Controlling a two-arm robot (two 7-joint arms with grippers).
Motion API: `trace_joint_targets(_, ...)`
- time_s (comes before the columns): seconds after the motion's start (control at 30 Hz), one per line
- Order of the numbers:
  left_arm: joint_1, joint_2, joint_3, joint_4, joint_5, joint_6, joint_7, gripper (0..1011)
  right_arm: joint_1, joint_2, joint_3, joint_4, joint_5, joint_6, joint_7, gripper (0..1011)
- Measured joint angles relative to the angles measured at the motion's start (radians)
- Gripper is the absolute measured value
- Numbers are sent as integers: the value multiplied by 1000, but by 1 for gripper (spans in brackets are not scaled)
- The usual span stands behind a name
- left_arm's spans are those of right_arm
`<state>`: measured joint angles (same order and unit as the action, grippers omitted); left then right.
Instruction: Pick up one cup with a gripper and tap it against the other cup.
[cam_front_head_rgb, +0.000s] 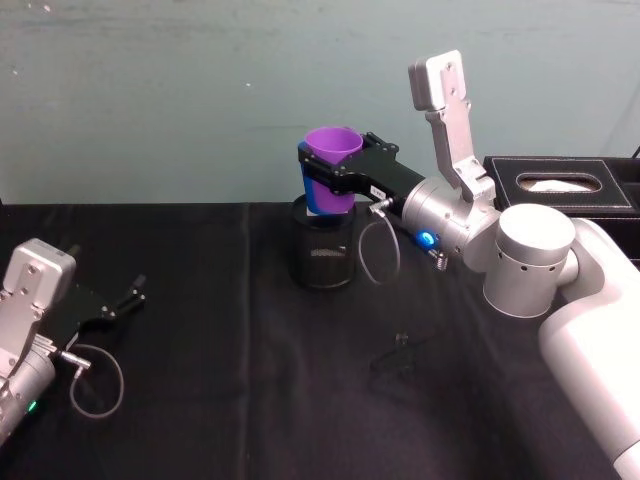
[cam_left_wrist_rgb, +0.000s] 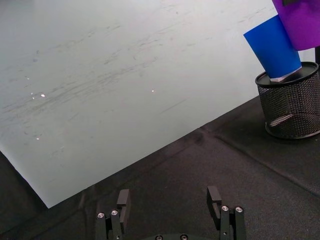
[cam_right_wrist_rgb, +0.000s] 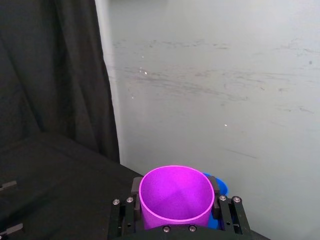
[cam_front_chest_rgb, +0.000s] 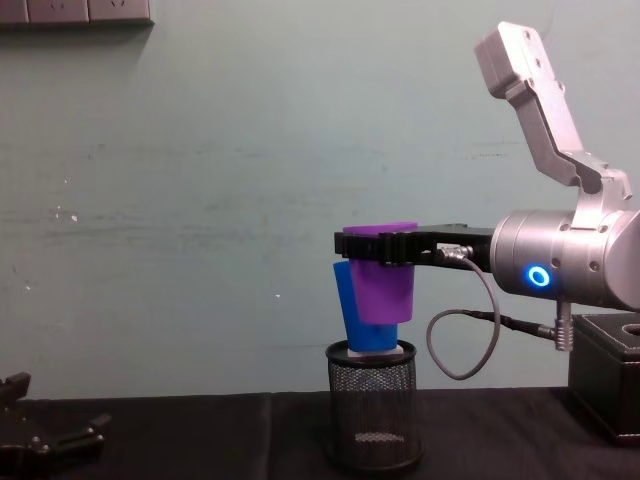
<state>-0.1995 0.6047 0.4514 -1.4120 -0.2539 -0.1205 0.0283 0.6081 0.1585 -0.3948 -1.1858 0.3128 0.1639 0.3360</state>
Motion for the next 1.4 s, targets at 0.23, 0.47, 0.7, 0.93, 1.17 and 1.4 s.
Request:
trace_joint_targets(0.23,0,0,0,0,0,0,0,1000,0,0,0,0,0,0,0,762)
trace_joint_targets(0.47,0,0,0,0,0,0,0,1000,0,0,0,0,0,0,0,762)
trace_joint_targets(0.7,0,0,0,0,0,0,0,1000,0,0,0,0,0,0,0,762)
trace_joint_targets(0.93,0,0,0,0,0,0,0,1000,0,0,0,0,0,0,0,762)
trace_joint_targets(1.17,0,0,0,0,0,0,0,1000,0,0,0,0,0,0,0,762)
trace_joint_targets(1.4,0,0,0,0,0,0,0,1000,0,0,0,0,0,0,0,762)
